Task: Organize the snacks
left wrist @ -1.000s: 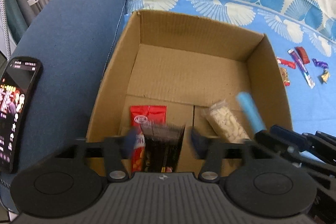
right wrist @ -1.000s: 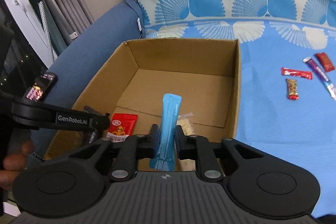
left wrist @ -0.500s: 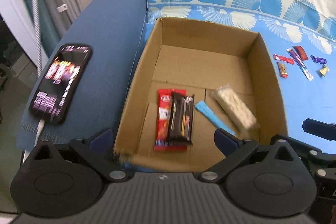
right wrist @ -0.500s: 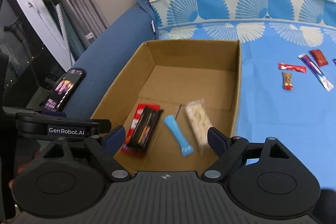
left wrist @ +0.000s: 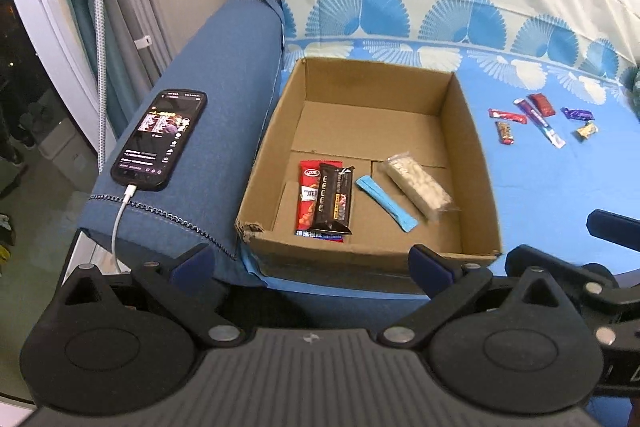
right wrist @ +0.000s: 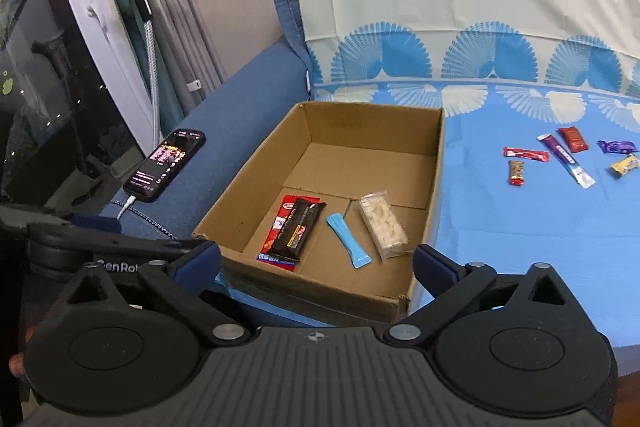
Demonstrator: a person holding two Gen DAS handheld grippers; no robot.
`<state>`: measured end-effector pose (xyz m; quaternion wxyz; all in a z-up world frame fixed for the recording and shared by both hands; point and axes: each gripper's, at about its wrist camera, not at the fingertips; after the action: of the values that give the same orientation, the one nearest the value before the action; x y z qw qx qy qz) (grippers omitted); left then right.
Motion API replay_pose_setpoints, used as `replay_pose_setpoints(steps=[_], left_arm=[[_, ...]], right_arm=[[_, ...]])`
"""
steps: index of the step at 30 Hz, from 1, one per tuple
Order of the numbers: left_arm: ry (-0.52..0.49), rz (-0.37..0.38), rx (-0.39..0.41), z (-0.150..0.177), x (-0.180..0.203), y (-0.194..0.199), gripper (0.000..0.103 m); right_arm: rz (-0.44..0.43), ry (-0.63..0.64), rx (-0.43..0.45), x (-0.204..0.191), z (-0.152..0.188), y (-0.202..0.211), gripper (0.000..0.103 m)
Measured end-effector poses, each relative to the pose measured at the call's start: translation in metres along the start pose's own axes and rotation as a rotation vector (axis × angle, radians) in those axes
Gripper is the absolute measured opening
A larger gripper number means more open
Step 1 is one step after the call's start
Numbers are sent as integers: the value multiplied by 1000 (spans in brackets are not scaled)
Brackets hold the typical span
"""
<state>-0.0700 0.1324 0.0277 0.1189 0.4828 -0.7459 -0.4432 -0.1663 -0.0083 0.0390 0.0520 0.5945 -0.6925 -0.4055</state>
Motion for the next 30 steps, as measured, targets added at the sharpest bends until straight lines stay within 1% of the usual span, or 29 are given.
replay_pose_setpoints(steps=[3, 6, 12, 21, 30], left_arm=[[6, 3, 21, 3, 3, 13, 103], [-3, -10, 49, 5, 6, 26, 103], [-10, -26, 73, 8, 10, 40, 103], [-11, -28, 63, 7, 10, 39, 103], [-22, -25, 23, -1, 14, 21, 103]], right_arm=[[-5, -9, 28, 0, 2, 13, 102], [-12, -10, 57, 0, 4, 24, 102], [-26, -12, 80, 1, 8, 35, 102], [-27, -14, 79, 1, 10, 36, 102], [-28, -41, 41, 13, 7, 23, 102]])
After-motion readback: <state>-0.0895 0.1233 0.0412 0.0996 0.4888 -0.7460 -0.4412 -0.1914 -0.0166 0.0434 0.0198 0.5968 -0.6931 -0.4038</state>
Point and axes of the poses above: each gripper's, at about its wrist camera, not at the fingertips, and y roughly against the way its jaws point, x to its right, z to its underside, and after that the axes turned 13 degrees about -y, right-handed
